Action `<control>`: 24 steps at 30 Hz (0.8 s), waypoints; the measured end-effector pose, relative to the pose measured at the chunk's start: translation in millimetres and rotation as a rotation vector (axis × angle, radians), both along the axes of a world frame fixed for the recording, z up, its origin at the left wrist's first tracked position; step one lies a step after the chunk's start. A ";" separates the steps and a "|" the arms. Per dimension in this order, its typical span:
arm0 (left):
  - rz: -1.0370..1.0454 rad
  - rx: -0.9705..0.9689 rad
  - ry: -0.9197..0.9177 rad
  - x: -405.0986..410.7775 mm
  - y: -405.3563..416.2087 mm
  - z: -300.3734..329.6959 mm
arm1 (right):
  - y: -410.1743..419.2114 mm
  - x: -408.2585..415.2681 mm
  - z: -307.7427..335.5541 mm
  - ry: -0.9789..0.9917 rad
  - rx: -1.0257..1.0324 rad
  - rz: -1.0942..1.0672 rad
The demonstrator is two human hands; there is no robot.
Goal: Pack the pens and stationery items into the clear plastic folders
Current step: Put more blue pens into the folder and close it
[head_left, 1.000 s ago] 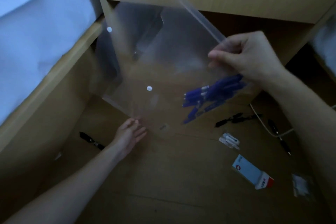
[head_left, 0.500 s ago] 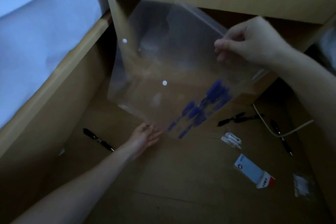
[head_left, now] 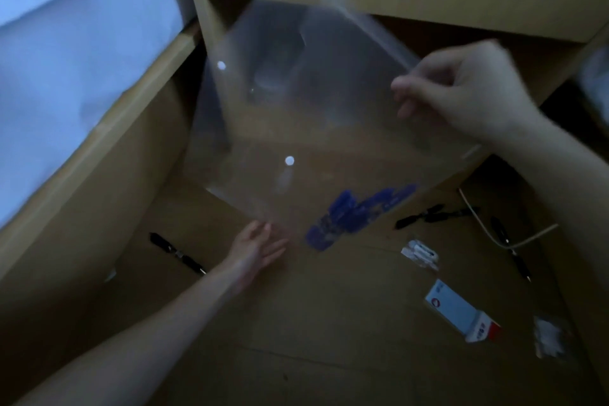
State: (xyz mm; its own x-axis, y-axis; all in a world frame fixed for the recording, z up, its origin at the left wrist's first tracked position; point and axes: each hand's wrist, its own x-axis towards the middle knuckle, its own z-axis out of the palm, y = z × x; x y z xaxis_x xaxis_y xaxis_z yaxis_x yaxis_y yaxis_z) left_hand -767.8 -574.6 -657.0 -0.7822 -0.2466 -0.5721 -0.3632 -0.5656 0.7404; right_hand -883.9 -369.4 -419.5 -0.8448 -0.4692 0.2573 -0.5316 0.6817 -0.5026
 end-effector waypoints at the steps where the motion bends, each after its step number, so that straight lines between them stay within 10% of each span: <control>1: 0.002 0.014 0.009 -1.1 -1.1 -0.2 | -2.2 0.5 3.1 0.030 -0.020 0.002; 24: 0.072 0.106 -0.016 -3.0 0.9 3.5 | -11.5 -9.9 -3.7 0.102 0.017 0.031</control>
State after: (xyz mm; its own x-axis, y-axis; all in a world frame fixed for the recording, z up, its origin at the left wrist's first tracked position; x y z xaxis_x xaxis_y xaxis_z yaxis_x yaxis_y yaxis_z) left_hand -770.8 -573.7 -653.5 -0.7550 -0.2398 -0.6103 -0.3300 -0.6654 0.6696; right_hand -893.8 -381.0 -423.2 -0.7993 -0.5000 0.3334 -0.6009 0.6718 -0.4331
